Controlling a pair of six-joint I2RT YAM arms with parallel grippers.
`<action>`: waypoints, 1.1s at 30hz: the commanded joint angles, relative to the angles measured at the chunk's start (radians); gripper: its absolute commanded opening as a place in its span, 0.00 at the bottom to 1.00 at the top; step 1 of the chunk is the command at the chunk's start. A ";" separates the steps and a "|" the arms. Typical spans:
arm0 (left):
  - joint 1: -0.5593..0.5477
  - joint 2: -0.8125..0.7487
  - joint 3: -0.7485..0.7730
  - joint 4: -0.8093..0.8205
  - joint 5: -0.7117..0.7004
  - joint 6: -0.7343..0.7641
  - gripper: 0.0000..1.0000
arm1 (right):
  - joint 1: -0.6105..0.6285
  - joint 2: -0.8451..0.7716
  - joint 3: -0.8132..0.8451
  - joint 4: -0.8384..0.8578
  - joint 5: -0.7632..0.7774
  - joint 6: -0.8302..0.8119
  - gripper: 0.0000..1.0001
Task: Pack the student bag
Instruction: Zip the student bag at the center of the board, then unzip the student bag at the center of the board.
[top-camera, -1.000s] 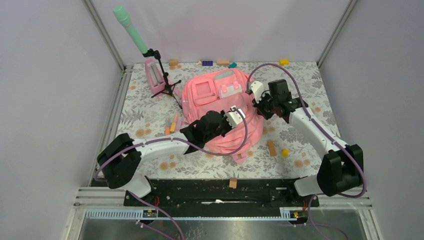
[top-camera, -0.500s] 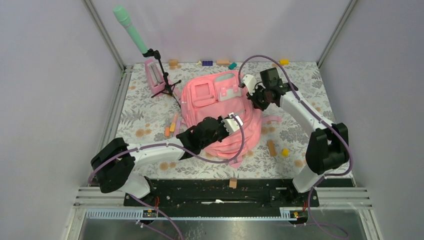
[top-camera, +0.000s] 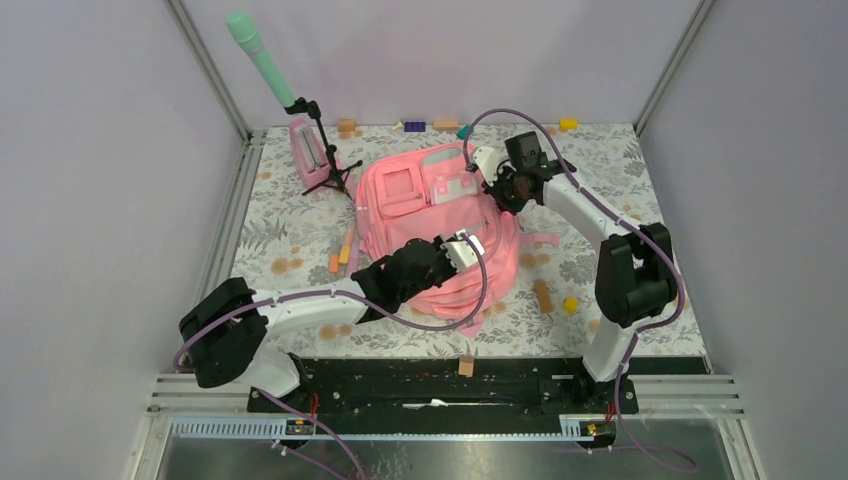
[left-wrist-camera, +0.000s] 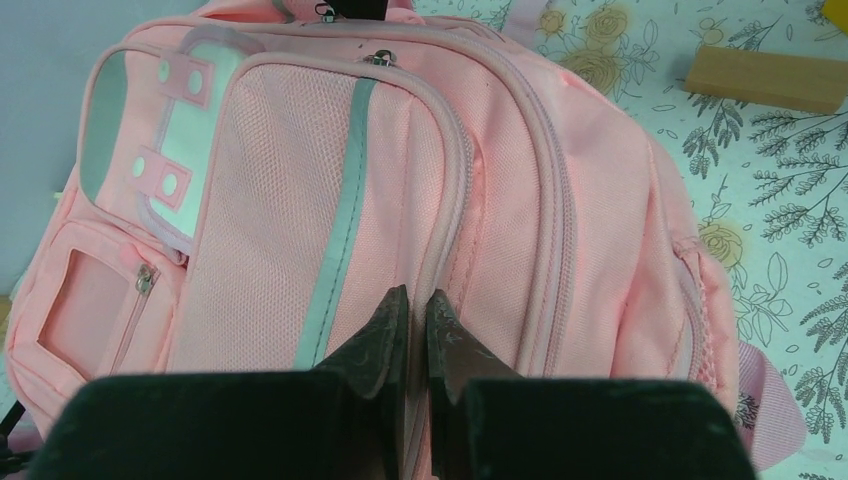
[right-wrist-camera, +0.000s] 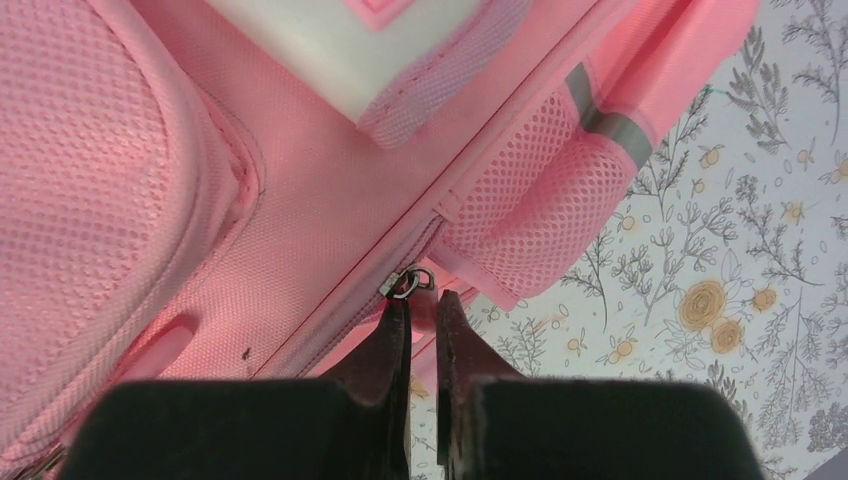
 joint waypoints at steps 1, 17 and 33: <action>-0.027 -0.065 -0.027 -0.085 -0.013 -0.044 0.00 | -0.011 -0.006 0.022 0.272 0.122 -0.003 0.00; -0.012 -0.163 0.211 -0.556 0.169 -0.073 0.00 | -0.013 -0.639 -0.515 0.586 0.129 0.358 0.75; 0.131 -0.165 0.226 -0.644 0.443 -0.065 0.00 | 0.021 -0.736 -0.722 0.685 -0.342 1.320 0.62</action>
